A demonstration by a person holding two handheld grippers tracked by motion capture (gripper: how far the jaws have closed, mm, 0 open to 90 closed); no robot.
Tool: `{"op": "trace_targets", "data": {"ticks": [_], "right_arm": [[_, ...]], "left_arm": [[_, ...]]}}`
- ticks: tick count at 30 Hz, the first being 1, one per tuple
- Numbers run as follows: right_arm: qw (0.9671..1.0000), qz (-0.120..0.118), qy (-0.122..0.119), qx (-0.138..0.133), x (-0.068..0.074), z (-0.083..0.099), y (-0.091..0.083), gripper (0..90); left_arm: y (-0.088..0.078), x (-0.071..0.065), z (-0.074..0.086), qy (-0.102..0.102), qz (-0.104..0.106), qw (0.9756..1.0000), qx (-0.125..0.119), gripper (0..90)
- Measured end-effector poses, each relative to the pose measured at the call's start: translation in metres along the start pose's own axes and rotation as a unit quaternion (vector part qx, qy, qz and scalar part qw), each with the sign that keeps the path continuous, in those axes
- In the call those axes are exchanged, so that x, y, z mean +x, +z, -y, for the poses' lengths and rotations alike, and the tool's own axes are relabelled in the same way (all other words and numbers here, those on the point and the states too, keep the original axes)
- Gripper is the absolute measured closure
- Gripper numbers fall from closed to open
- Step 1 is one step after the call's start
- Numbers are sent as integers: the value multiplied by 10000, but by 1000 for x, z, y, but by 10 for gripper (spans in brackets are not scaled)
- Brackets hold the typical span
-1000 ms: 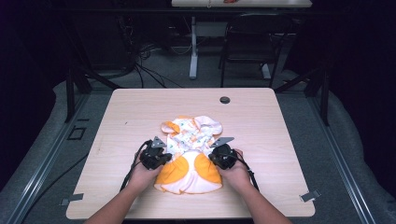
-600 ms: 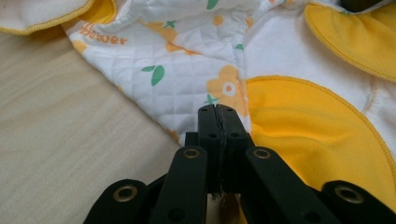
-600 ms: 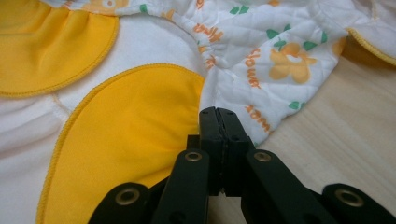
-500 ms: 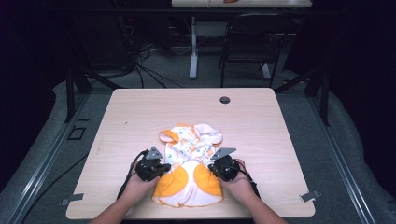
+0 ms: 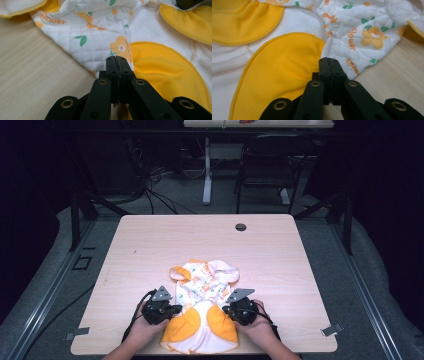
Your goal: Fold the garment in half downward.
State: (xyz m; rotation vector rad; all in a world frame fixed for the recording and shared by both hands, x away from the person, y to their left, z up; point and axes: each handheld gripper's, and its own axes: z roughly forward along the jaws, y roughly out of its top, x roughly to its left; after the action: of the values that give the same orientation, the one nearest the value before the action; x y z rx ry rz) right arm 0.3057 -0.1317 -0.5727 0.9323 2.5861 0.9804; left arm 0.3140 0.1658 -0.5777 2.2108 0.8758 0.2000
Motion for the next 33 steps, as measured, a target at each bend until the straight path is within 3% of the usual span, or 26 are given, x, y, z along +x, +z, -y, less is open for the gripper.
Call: {"op": "trace_targets", "data": {"ticks": [6, 10, 13, 15, 16, 19, 21, 23, 30, 33], "right_arm": [[9999, -42, 8, 107, 0, -2, -1, 884], [10000, -29, -9, 63, -6, -10, -4, 869], [10000, 89, -17, 1, -16, -22, -7, 869], [9998, 190, 21, -46, -31, -39, -8, 869], [9998, 190, 21, -46, -31, -39, -8, 869], [9996, 284, 20, -5, -48, -59, -3, 857], [9995, 306, 9, 36, -51, -62, -2, 856], [9997, 240, 58, 59, -63, -74, 5, 837], [9994, 275, 133, 132, -79, -90, 18, 822], [9989, 387, 249, 87, -88, -98, 26, 783]], "left_arm": [[0, 1, -1, -24, 35, 10000, 42, 890], [-3, 6, -10, 18, -30, 10000, 18, 865], [-6, 17, -27, 11, -184, 9998, -44, 863], [-6, 29, -43, -87, -274, 9995, -125, 858], [-6, 29, -43, -87, -274, 9995, -125, 851], [-2, 43, -66, -67, -345, 9993, -118, 826], [1, 47, -73, -94, -366, 9992, -103, 825], [7, 55, -86, -99, -449, 9989, -68, 814], [22, 69, -101, -117, -430, 9990, -8, 784], [31, 77, -107, -227, -537, 9983, 7, 762]]}}
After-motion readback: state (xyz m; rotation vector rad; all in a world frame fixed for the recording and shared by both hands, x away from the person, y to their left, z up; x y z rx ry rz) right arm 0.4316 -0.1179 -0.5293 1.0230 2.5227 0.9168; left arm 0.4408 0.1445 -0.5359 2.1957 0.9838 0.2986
